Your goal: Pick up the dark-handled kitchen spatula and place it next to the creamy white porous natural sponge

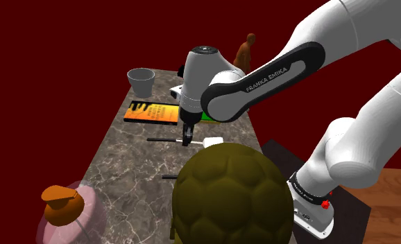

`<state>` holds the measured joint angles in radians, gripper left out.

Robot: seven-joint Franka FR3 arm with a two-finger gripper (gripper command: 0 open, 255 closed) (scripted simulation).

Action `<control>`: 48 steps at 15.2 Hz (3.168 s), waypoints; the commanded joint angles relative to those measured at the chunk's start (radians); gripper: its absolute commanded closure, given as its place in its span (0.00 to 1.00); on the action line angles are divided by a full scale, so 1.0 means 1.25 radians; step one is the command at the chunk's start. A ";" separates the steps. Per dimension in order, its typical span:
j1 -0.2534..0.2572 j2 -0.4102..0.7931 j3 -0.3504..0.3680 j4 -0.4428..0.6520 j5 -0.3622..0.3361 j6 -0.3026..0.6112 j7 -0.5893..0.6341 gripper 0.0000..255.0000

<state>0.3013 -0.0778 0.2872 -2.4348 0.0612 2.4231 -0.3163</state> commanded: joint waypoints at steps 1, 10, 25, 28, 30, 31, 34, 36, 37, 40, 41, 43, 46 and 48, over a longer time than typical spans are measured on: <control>0.000 0.000 0.000 0.000 0.000 0.000 0.000 1.00; 0.000 -0.016 -0.001 0.008 0.005 -0.023 -0.003 1.00; 0.002 -0.107 -0.012 0.090 0.025 -0.195 -0.018 1.00; 0.002 -0.120 -0.014 0.111 0.027 -0.228 -0.019 1.00; 0.002 -0.127 -0.016 0.126 0.027 -0.251 -0.020 1.00; 0.002 -0.129 -0.016 0.129 0.027 -0.255 -0.020 1.00; -0.024 -0.095 -0.049 0.161 0.014 -0.257 -0.070 1.00; -0.041 -0.070 -0.069 0.187 0.006 -0.259 -0.102 1.00; -0.049 -0.056 -0.079 0.201 0.003 -0.261 -0.118 1.00; -0.073 -0.012 -0.107 0.250 -0.007 -0.267 -0.164 1.00; -0.080 0.004 -0.116 0.268 -0.009 -0.270 -0.180 1.00; -0.096 0.038 -0.133 0.307 -0.013 -0.277 -0.209 1.00; -0.118 0.091 -0.156 0.372 -0.017 -0.291 -0.252 1.00; -0.133 0.130 -0.170 0.421 -0.018 -0.303 -0.280 1.00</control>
<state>0.1454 0.0525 0.0850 -1.9455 0.0402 2.0507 -0.6462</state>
